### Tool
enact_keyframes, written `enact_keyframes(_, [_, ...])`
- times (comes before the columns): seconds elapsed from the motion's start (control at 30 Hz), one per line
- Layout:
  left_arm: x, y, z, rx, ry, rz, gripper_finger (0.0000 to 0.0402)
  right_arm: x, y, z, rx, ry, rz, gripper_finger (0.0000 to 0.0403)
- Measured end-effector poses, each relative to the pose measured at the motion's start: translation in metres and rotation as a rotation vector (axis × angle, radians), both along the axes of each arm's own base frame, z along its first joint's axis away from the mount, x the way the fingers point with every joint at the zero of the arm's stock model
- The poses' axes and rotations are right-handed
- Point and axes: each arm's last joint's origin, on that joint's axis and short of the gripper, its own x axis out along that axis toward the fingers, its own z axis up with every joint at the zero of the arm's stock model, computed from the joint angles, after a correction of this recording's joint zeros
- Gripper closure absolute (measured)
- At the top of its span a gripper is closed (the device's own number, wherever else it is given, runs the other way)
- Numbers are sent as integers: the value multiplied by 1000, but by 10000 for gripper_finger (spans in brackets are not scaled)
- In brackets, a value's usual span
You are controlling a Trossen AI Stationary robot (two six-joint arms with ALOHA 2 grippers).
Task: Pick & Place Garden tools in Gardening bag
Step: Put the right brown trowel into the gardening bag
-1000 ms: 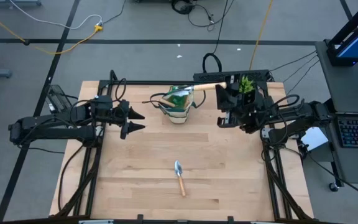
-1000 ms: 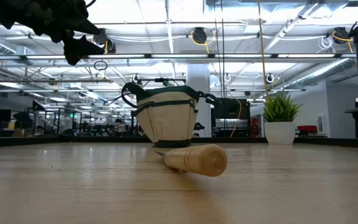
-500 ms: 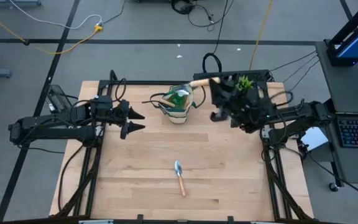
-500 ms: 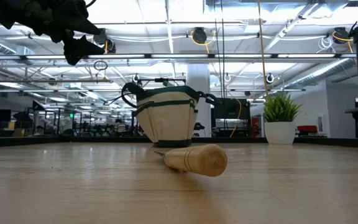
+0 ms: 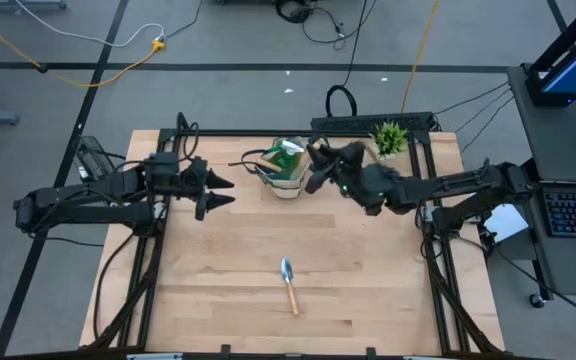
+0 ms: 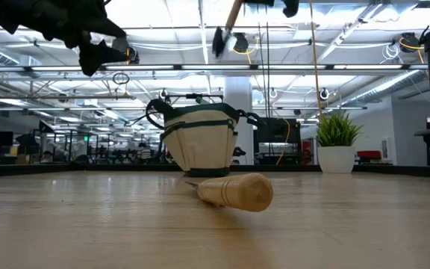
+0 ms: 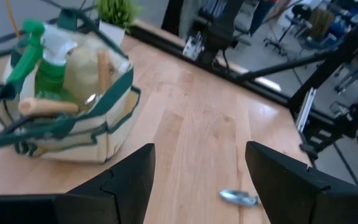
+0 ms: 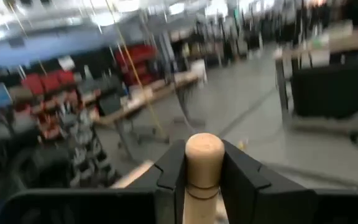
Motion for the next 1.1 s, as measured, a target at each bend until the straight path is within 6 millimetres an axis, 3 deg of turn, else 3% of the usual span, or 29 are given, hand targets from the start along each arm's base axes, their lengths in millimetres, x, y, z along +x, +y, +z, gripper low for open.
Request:
enact_keyframes(0.13, [1, 0, 5, 7, -48, 2, 144, 1, 1, -17, 111, 74, 29, 340])
enact_keyframes(0.3, [2, 1, 7, -8, -78, 8, 144, 2, 5, -28, 230, 106, 190, 340])
enact_keyframes(0.5, [3, -2, 7, -37, -77, -3, 144, 19, 11, -45, 347, 120, 381, 340])
enact_keyframes(0.8, [13, -13, 0, -106, -29, -76, 144, 58, 19, -70, 405, -31, 576, 340])
enact_keyframes(1.1, [36, -23, 4, -200, -127, -218, 144, 77, 21, -84, 434, -170, 644, 340])
